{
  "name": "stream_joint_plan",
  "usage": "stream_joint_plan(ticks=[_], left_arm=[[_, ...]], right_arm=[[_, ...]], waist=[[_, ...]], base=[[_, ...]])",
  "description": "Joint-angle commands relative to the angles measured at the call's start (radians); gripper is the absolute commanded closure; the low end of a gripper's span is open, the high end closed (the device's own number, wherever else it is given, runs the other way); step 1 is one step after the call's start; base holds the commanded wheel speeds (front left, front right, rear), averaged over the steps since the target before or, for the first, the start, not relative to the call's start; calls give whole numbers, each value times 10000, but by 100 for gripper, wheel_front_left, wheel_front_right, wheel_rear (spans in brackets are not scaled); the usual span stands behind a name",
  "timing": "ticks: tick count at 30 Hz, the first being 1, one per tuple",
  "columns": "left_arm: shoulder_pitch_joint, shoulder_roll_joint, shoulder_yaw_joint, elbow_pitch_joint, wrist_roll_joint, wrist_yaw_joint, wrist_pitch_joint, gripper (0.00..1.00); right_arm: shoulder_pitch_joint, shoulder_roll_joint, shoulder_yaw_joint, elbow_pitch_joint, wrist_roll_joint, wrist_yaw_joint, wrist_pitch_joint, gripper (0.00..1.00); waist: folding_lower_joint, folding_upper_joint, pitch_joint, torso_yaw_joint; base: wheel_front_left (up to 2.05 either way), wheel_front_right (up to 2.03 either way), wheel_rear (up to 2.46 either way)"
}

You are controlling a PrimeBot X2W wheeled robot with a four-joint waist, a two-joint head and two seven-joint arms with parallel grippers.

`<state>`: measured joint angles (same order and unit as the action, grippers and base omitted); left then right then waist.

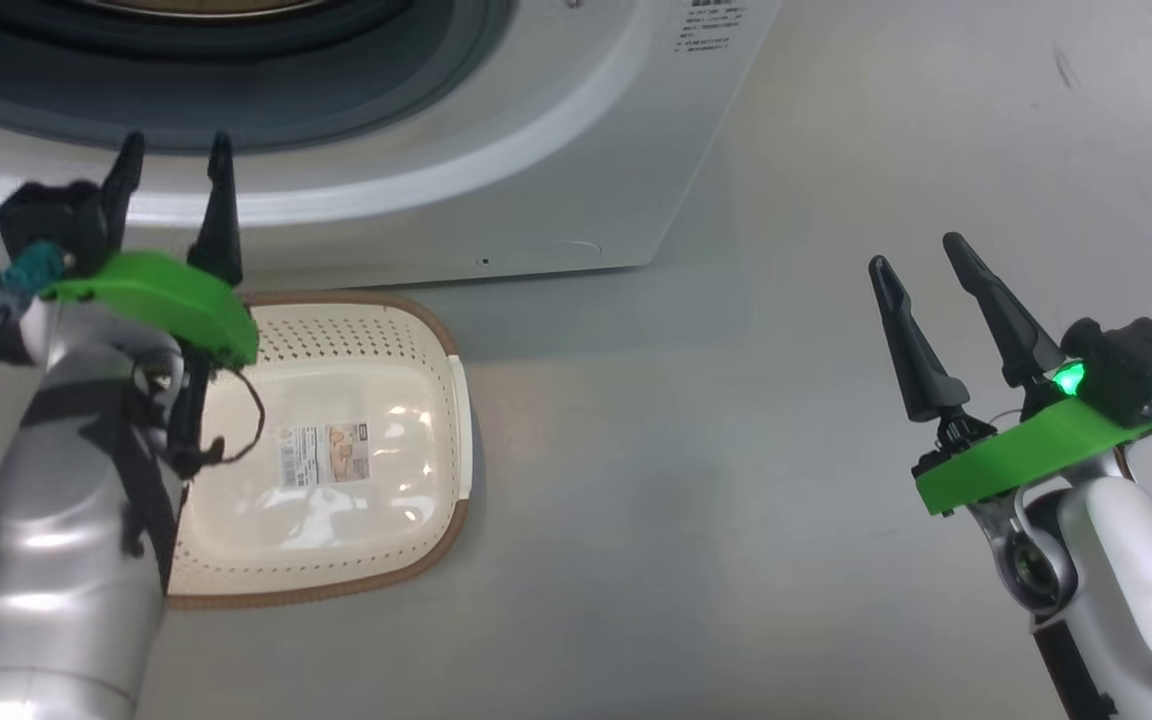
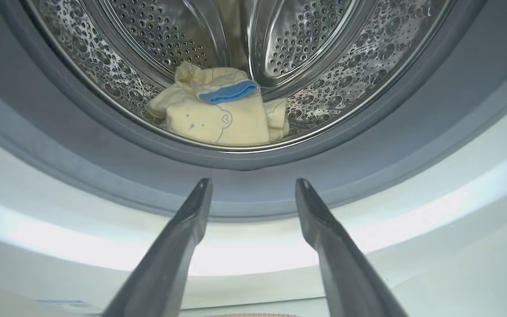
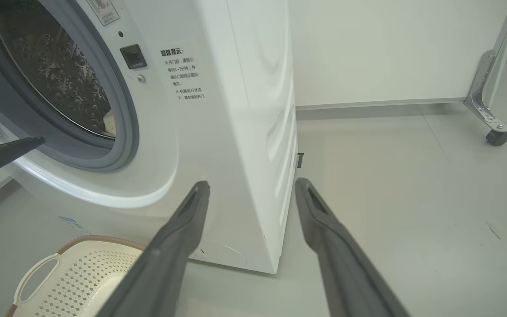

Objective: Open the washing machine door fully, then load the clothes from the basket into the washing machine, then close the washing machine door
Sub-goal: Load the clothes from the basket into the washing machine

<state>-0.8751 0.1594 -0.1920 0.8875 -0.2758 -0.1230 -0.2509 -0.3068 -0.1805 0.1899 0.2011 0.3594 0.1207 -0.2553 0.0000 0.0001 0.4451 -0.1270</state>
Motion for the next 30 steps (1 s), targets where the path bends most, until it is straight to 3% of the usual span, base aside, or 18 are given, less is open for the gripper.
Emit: stream_joint_plan(ticks=[1, 9, 30], left_arm=[[392, 496, 297, -675, -106, -8, -106, 0], [2767, 705, 498, -2554, -510, -12, -107, 0], [8121, 992, 1997, -5985, -1017, 729, -83, 0]], right_arm=[[217, -177, 59, -199, 8, 100, -65, 0], [412, -238, 18, 14, 54, 100, -65, 0], [1959, -110, -77, 230, 165, 100, -65, 0]], waist=[[0, -1, -207, 141], [0, -1, -928, 355], [0, -1, -3554, 61]], base=[[0, 0, 0], [0, 0, 0], [0, 0, 0]])
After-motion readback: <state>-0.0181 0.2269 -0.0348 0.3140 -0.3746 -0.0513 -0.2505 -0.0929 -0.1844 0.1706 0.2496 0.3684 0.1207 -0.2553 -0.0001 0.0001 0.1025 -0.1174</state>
